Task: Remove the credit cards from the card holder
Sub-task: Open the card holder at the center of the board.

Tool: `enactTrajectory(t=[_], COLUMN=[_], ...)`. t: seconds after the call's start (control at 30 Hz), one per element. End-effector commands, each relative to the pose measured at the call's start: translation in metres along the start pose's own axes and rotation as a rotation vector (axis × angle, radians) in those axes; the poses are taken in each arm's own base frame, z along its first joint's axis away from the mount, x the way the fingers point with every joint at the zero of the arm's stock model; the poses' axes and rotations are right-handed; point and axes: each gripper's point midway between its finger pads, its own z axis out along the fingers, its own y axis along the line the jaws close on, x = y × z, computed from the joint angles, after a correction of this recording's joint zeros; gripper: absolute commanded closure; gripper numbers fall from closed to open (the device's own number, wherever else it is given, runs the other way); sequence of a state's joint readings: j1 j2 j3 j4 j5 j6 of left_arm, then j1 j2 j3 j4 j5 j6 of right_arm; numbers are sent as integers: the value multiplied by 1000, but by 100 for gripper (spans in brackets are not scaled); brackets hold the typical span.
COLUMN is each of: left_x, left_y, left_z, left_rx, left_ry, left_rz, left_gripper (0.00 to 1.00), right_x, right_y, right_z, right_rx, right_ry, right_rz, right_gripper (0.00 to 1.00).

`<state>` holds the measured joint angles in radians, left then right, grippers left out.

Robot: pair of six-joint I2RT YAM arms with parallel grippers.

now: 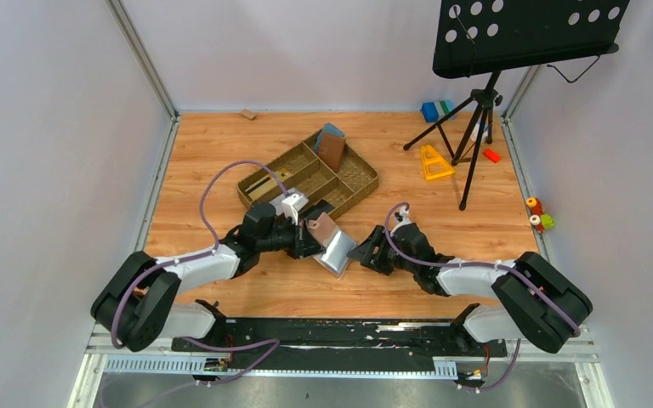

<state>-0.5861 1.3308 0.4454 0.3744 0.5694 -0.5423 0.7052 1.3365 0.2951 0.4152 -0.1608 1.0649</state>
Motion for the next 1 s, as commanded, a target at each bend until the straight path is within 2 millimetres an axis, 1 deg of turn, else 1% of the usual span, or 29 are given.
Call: enactTrajectory(t=[0.0, 0.17, 0.2, 0.27, 0.33, 0.43, 0.6, 0.73, 0.8, 0.93, 0.97], left_x=[-29, -37, -38, -38, -39, -40, -42, -43, -43, -45, -45], left_y=[-23, -26, -25, -23, -27, -37, -53, -54, -53, -51, -51], left_z=[-13, -24, -25, -26, -28, -30, -34, -37, -38, -39, -40], left_rx=[76, 61, 54, 44, 63, 112, 189, 188, 179, 165, 164], left_ry=[-123, -185, -191, -198, -201, -212, -227, -247, -250, -259, -259], left_rz=[66, 90, 91, 88, 91, 99, 124, 130, 133, 136, 136], left_gripper=[100, 100, 100, 100, 100, 100, 100, 100, 99, 99, 99], right_x=[-6, -11, -13, -15, -19, -20, -16, -13, -16, -22, -23], right_y=[27, 36, 37, 35, 37, 40, 55, 60, 56, 35, 33], right_z=[-2, -13, -16, -21, -24, -26, -25, -26, -28, -32, -34], right_rx=[-129, -199, -206, -208, -205, -204, -240, -254, -238, -155, -153], right_ry=[-26, -78, -93, -120, -140, -144, -133, -127, -143, -198, -207], right_rz=[-43, -56, -57, -70, -88, -119, -159, -157, -147, -105, -104], right_gripper=[42, 41, 40, 34, 32, 31, 31, 31, 31, 30, 30])
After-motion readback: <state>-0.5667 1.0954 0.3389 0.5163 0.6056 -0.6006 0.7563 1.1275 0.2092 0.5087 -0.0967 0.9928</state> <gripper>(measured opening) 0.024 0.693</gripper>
